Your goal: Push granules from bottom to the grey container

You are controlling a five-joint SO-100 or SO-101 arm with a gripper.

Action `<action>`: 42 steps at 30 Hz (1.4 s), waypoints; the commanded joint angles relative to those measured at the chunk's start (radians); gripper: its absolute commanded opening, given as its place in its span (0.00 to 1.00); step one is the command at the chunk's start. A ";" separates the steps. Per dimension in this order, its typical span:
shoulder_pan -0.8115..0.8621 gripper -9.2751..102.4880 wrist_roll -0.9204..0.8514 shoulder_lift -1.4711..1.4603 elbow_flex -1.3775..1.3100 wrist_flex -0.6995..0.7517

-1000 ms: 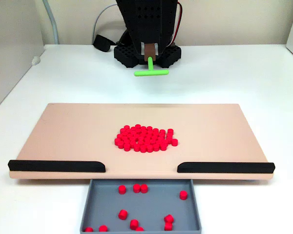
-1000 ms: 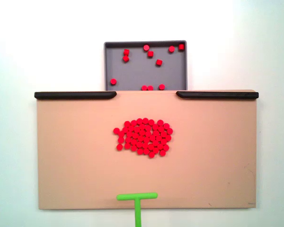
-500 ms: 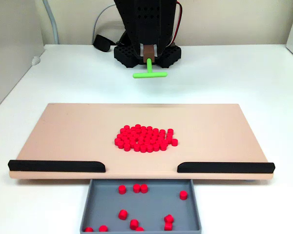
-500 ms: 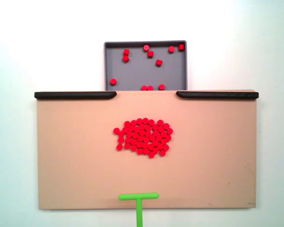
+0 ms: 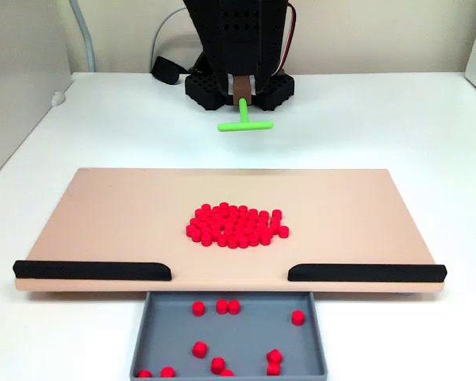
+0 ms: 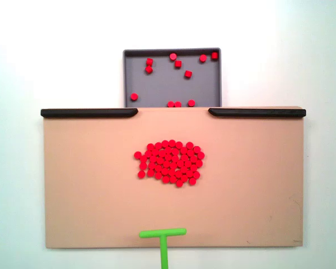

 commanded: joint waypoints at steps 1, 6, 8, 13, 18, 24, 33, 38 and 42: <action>0.005 0.08 -0.023 0.005 -0.023 -0.005; 0.012 0.08 -0.029 -0.018 -0.003 -0.018; 0.014 0.08 -0.023 -0.021 0.020 -0.064; 0.040 0.08 -0.041 -0.037 0.081 -0.156; 0.048 0.08 -0.028 -0.034 0.117 -0.172; 0.048 0.08 0.025 -0.057 0.153 -0.258; 0.034 0.08 0.084 -0.115 0.153 -0.313; 0.029 0.08 0.086 -0.121 0.173 -0.345; 0.025 0.08 0.080 -0.123 0.176 -0.345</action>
